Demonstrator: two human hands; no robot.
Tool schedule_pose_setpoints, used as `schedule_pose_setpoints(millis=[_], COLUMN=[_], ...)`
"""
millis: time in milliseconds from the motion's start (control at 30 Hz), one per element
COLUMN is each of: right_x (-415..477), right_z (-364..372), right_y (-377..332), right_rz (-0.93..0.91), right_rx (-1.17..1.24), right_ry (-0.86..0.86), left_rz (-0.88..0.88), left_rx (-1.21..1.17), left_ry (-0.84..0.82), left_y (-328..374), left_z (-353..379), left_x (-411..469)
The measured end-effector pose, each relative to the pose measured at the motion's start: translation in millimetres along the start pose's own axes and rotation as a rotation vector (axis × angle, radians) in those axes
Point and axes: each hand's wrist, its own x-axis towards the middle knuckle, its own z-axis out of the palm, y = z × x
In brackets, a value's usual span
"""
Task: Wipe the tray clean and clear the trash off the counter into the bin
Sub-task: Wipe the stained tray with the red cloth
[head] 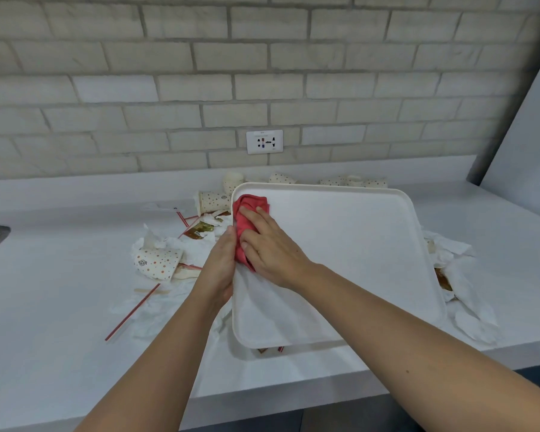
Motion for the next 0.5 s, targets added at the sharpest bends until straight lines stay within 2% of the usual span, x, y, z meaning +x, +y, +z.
schedule_pose_setpoints(millis=[267,500], right_x=[24.2,26.4], right_z=[-22.3,-33.8], right_y=[-1.7,11.9], right_rz=[-0.003,0.100], right_rx=[0.064,-0.018], right_ry=[0.213,0.278], left_rz=[0.079,0.062], left_rx=[0.061,0.060], left_ry=[-0.018,-0.065], left_y=[17.2,12.5], left_z=[9.6,16.8], left_x=[1.5,12.0])
